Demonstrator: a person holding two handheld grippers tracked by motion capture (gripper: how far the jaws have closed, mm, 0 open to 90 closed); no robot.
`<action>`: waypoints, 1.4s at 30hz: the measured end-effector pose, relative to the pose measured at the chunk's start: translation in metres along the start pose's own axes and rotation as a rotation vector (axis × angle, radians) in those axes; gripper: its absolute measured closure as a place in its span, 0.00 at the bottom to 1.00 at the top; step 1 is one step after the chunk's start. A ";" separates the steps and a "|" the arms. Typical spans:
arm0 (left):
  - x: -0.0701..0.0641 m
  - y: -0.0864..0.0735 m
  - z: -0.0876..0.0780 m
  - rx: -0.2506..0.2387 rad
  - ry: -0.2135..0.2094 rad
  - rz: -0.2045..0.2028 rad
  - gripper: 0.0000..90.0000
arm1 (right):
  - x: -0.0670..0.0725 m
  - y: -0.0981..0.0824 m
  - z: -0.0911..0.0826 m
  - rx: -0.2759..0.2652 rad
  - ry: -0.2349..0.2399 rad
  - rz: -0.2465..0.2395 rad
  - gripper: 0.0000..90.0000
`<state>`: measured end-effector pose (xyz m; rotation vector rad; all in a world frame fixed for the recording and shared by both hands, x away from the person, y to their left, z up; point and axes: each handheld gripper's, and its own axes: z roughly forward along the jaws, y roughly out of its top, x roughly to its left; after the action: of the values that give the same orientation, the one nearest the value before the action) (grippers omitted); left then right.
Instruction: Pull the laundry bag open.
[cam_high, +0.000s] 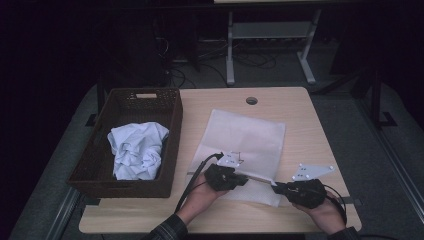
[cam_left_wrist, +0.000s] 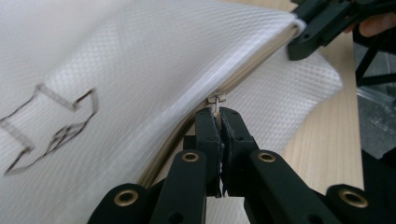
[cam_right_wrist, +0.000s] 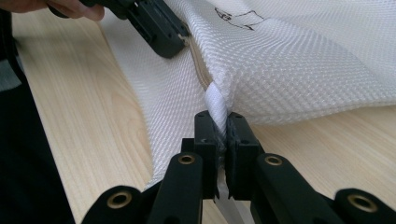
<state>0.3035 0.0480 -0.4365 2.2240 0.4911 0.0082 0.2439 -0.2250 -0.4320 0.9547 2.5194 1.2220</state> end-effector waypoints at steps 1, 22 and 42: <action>0.001 0.000 0.000 0.002 -0.002 0.002 0.97 | 0.001 0.000 0.000 0.000 -0.001 -0.002 0.93; 0.015 -0.006 -0.008 -0.033 -0.014 -0.053 0.97 | -0.012 -0.009 -0.002 0.008 -0.011 0.022 0.93; 0.030 -0.013 -0.011 -0.003 0.080 -0.073 0.97 | -0.008 -0.019 -0.018 0.001 -0.047 0.056 0.93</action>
<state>0.3251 0.0740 -0.4442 2.2084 0.6158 0.0596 0.2338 -0.2495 -0.4358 1.0482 2.4736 1.1992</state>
